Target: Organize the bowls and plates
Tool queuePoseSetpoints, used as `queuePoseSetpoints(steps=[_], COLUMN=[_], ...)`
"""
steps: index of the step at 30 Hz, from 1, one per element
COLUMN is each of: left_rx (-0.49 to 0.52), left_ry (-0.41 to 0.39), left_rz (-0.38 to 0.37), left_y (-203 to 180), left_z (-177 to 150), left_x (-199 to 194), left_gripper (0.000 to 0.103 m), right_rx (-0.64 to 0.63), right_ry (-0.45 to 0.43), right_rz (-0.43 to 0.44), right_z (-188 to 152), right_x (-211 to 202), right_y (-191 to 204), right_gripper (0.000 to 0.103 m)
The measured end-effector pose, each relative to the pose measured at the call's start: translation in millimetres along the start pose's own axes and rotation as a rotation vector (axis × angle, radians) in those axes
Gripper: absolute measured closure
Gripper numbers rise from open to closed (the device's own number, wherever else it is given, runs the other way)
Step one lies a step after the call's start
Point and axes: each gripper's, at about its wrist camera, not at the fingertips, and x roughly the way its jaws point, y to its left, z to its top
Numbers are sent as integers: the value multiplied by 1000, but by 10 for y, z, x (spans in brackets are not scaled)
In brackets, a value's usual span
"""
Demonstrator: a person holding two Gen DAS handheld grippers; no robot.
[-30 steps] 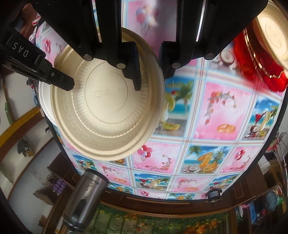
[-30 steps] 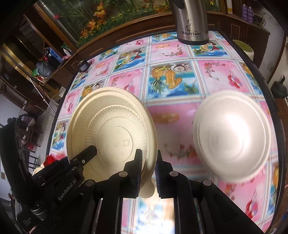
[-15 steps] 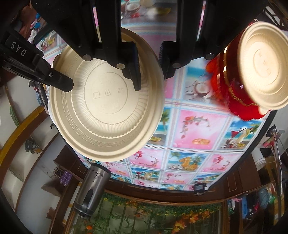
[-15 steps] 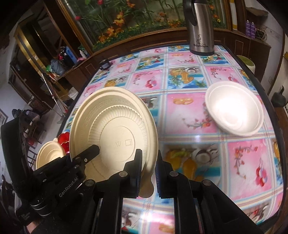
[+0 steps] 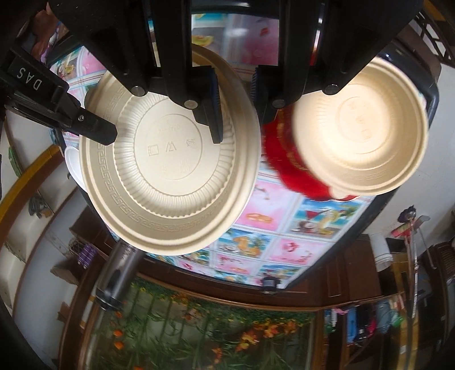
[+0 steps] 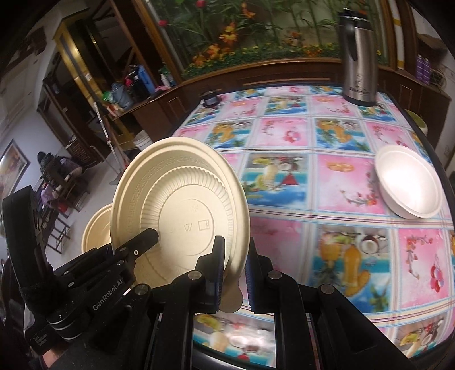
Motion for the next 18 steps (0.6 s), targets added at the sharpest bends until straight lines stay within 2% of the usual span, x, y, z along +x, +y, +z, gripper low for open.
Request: queuePoseSetpoints(steps=[12, 18], left_rx=[-66, -96], left_ry=[-99, -112], left_rz=[75, 104], left_y=[491, 721], left_z=[32, 31], left_x=[-358, -391], left_gripper=[88, 88], right_rx=[-104, -139], right_ry=[-15, -12], right_rz=[77, 115], right_z=[79, 108], right_x=[76, 140], right_y=[601, 846], right_gripper=[90, 90])
